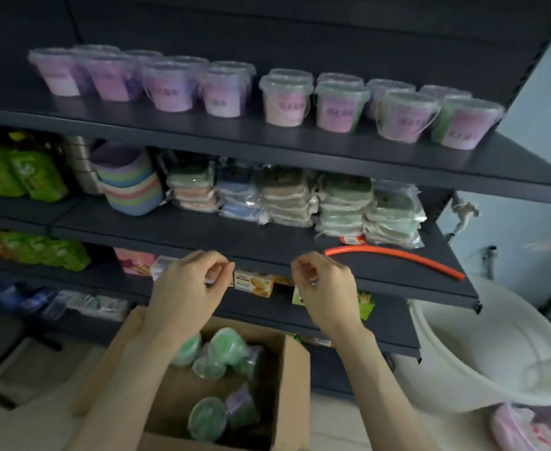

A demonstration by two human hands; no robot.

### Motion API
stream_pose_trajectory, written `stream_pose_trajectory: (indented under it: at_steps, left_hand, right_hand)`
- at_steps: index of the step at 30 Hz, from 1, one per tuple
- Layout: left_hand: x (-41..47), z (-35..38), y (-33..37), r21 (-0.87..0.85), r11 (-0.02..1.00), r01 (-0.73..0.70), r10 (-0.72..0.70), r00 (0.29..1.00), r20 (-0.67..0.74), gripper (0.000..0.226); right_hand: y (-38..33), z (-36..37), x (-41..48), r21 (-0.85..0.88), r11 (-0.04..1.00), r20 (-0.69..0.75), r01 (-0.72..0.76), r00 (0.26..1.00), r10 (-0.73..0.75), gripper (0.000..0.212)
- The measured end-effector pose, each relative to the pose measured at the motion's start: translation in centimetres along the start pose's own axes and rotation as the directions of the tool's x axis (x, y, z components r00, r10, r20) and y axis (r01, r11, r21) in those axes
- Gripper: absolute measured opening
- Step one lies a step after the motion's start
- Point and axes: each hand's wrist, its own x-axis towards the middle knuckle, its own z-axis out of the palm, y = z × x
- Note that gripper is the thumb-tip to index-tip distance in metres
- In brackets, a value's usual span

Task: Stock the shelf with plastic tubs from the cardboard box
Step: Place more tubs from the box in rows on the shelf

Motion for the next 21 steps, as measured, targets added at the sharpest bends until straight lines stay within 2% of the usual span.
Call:
stream_pose_trajectory:
  at_steps: [4,6,11,16,21]
  left_hand:
    - [-1.5,-1.6,-7.8,-0.022,0.999,0.043,-0.043,0.999,0.017,0.004]
    - [-2.9,-1.6,-12.4,-0.046,0.994,0.103,-0.101,0.994,0.051,0.005]
    - [-6.3,0.5,-24.2,-0.044,0.958,0.285,-0.262,0.925,0.277,0.007]
    - [-9.6,4.9,-33.4,-0.066,0.869,0.49,-0.404,0.78,0.478,0.008]
    - [-13.1,11.1,-40.1,-0.021,0.751,0.66,-0.525,0.615,0.588,0.011]
  right_hand:
    - [-2.8,7.1,-0.3,-0.005,1.0,0.04,-0.029,0.999,0.029,0.012]
    - [-3.7,11.6,-0.7,0.0,0.996,0.109,-0.085,0.99,0.084,0.011]
    - [-4.7,23.5,-2.9,-0.07,0.967,0.258,-0.245,0.932,0.255,0.011]
    - [-3.4,34.0,-5.2,-0.069,0.892,0.352,-0.446,0.826,0.44,0.016]
    - [0.3,43.5,-6.4,-0.085,0.801,0.443,-0.592,0.698,0.563,0.023]
